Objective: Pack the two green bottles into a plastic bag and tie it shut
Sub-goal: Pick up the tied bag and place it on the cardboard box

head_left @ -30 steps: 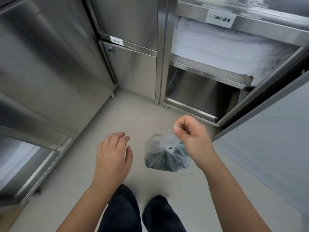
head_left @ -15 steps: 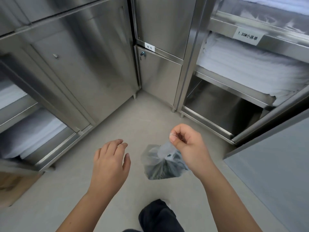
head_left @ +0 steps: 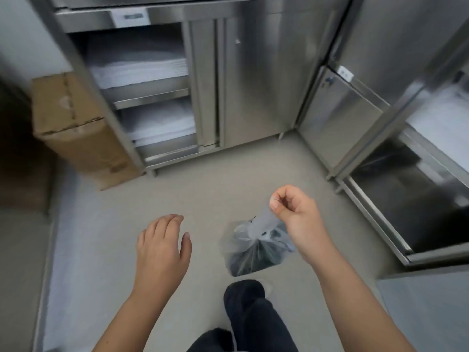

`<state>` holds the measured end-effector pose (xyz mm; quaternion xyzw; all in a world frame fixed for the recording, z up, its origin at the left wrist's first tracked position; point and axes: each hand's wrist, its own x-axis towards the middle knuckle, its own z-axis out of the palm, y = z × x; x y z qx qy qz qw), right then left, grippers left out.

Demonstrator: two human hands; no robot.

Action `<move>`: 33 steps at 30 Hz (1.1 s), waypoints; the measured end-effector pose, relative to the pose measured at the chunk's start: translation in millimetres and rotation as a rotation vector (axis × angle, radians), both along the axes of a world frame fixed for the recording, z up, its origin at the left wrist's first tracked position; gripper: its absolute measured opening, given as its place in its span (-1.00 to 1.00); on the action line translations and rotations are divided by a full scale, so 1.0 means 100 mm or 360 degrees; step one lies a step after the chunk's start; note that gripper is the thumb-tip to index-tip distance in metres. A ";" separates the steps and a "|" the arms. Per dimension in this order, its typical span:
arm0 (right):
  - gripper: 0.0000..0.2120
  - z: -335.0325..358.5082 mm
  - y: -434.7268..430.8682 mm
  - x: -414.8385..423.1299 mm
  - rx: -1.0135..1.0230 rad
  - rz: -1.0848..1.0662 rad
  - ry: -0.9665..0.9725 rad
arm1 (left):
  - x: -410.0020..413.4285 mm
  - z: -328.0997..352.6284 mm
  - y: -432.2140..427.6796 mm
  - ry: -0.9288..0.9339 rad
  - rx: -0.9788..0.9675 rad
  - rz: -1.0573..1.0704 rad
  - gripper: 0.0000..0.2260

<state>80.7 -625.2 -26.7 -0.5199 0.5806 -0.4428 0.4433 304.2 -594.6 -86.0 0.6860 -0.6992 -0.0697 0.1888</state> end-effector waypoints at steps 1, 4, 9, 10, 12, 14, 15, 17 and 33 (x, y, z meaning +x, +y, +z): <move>-0.68 -0.01 0.06 0.14 0.0023 0.0069 0.0017 | 0.12 0.00 0.14 0.0002 0.0008 0.0060 -0.61; -0.69 -0.06 0.23 0.55 0.0091 0.0274 0.0020 | 0.44 0.01 0.50 0.0017 0.0001 0.0206 -0.62; -0.70 -0.11 0.39 1.27 0.0129 0.0568 -0.0017 | 0.94 0.04 0.97 0.0031 -0.0049 0.0502 -0.63; -0.70 -0.11 0.41 1.41 0.0133 0.0627 -0.0025 | 1.04 0.04 1.06 0.0033 -0.0044 0.0565 -0.63; -0.71 -0.10 0.44 1.70 0.0152 0.0745 -0.0042 | 1.21 0.04 1.22 0.0036 -0.0028 0.0669 -0.63; -0.71 -0.08 0.45 1.96 0.0182 0.0856 -0.0058 | 1.36 0.05 1.35 0.0041 -0.0013 0.0754 -0.64; -0.71 -0.07 0.45 2.09 0.0193 0.0905 -0.0064 | 1.43 0.05 1.40 0.0043 -0.0008 0.0798 -0.64; -0.72 -0.07 0.41 2.34 0.0206 0.0988 -0.0077 | 1.57 0.05 1.46 0.0051 -0.0002 0.0896 -0.65; -0.74 -0.21 -0.87 4.02 0.0434 0.1219 -0.0180 | 2.93 0.26 0.16 -0.0022 0.0025 0.1111 -0.67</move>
